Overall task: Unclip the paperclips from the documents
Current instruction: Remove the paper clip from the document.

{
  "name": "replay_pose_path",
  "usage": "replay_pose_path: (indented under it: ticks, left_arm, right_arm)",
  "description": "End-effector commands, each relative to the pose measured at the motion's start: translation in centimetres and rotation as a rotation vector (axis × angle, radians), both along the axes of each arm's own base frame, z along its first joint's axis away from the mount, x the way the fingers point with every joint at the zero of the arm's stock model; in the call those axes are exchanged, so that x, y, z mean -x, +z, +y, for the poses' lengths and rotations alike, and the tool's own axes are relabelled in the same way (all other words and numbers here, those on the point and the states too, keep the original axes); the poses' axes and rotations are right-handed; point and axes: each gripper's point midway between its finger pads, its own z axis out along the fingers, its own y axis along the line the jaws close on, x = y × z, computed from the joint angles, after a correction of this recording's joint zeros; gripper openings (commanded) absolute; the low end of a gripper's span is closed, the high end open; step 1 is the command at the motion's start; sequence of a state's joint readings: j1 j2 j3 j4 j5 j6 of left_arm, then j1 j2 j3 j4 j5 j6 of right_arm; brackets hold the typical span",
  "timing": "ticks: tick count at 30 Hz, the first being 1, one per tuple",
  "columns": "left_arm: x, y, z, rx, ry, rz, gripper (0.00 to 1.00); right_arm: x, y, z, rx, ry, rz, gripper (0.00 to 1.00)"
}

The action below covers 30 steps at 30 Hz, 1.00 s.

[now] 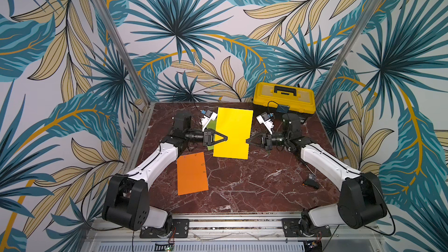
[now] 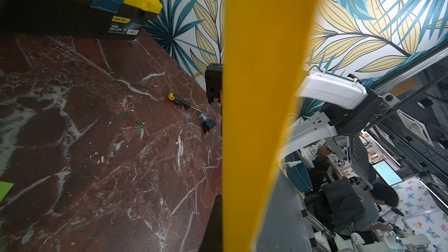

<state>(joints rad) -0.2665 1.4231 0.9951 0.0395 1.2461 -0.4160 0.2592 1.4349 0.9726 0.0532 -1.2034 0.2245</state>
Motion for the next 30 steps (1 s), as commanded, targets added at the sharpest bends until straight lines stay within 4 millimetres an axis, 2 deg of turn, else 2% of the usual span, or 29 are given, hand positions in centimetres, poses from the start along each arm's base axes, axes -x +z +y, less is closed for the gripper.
replay_pose_path:
  ticks: [1, 30]
  left_arm:
    - [0.27, 1.09, 0.74, 0.013, 0.009, -0.055, 0.0]
    - [0.07, 1.14, 1.33, 0.018, 0.015, -0.058, 0.0]
  right_arm:
    - [0.01, -0.48, -0.51, 0.008, -0.005, 0.015, 0.04]
    - [-0.58, -1.31, -1.02, 0.036, -0.034, 0.03, 0.05]
